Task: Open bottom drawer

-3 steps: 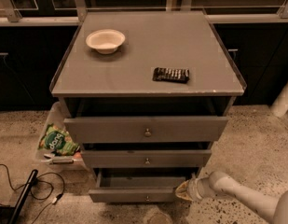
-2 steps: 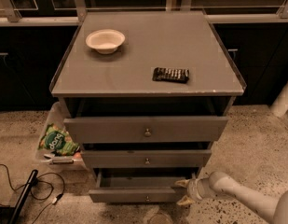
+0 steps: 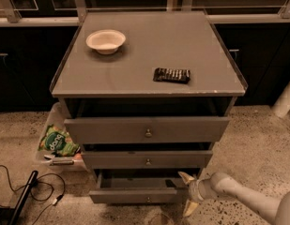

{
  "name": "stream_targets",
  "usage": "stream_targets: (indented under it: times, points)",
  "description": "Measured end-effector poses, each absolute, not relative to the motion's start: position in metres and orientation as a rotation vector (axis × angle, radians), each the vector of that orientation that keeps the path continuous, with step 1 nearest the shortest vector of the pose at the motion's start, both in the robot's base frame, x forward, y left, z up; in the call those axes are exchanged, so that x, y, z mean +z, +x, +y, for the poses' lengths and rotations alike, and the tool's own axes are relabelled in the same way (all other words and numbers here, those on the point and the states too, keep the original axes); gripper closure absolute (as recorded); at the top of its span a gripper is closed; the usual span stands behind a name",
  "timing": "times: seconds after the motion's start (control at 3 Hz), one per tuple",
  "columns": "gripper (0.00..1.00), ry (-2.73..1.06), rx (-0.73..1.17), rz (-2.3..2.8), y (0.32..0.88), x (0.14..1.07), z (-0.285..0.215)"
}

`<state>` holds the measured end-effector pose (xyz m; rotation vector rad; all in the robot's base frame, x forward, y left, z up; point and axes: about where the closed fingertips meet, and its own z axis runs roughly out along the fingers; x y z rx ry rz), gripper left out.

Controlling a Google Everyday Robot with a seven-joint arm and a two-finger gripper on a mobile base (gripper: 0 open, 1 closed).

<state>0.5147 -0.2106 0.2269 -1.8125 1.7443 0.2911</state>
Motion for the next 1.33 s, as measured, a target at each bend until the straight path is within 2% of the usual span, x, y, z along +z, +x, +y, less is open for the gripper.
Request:
stream_targets:
  times: [1.33]
  points:
    - [0.00, -1.780, 0.423, 1.806, 0.532, 0.142, -0.208]
